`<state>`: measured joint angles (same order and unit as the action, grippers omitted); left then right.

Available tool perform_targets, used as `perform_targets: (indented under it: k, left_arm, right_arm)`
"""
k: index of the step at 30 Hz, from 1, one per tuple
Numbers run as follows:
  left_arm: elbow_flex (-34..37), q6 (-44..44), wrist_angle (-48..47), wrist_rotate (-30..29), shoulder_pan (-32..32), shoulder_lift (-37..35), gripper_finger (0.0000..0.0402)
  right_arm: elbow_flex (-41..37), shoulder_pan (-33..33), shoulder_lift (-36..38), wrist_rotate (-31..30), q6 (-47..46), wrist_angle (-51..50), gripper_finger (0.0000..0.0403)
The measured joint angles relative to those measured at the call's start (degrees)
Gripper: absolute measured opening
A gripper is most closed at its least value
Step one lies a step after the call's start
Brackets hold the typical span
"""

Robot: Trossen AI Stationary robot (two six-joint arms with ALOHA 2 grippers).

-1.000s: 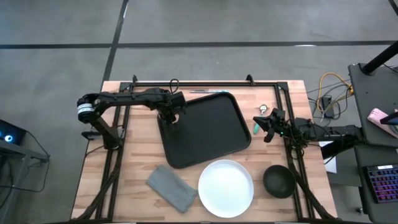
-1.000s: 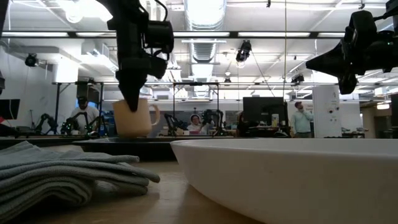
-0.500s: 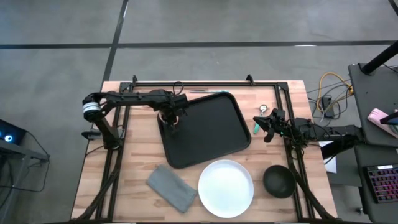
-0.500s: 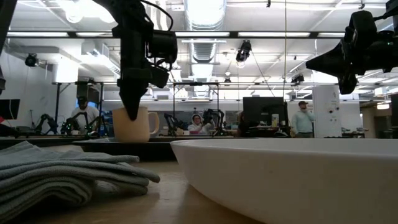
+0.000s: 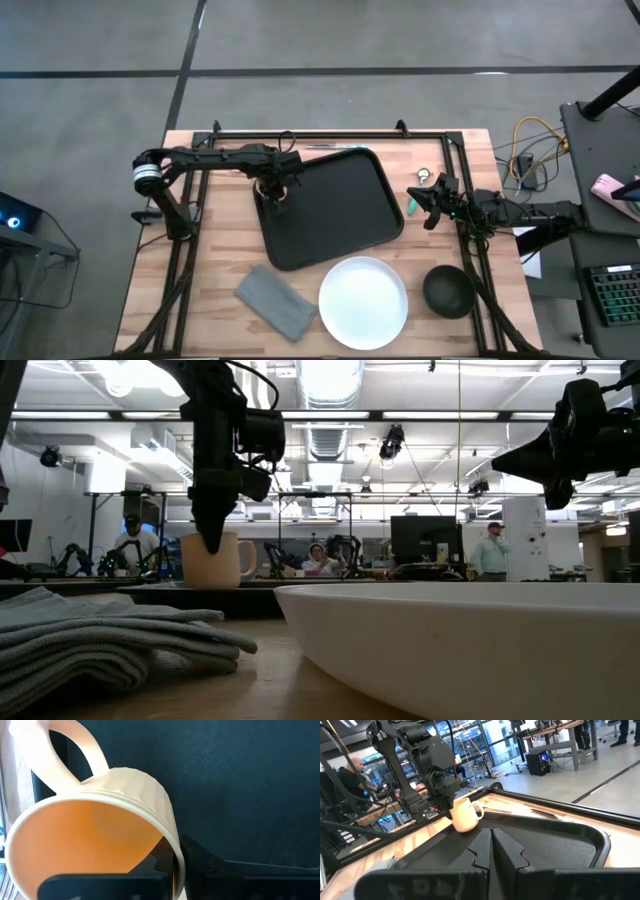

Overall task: Set up tray
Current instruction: Put the light orange mug on the black tray, then put the white plate on the black tray

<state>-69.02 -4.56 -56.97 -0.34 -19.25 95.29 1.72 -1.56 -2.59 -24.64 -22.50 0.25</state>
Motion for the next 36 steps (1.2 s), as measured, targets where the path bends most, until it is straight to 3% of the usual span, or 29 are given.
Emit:
perform_targets:
  k: [9, 19, 25, 36]
  left_arm:
    - [-0.14, 0.01, 0.00, 0.07, 0.00, 0.00, 0.0051]
    - [-2.37, 3.85, -0.30, 0.02, -0.04, -0.02, 0.0205]
    - [-8.77, 4.30, -4.71, 0.04, 0.07, -0.13, 0.0280]
    - [-24.32, 7.06, -9.08, 0.04, -0.21, -0.17, 0.0293]
  right_arm:
    - [0.00, -0.01, 0.00, 0.00, 0.01, 0.00, 0.0008]
    - [0.00, 0.00, -0.13, 0.00, 0.04, -0.01, 0.0008]
    - [0.00, 0.00, -0.13, 0.00, 0.07, 0.00, 0.0008]
    - [0.00, 0.00, -0.13, 0.00, 0.05, 0.00, 0.0008]
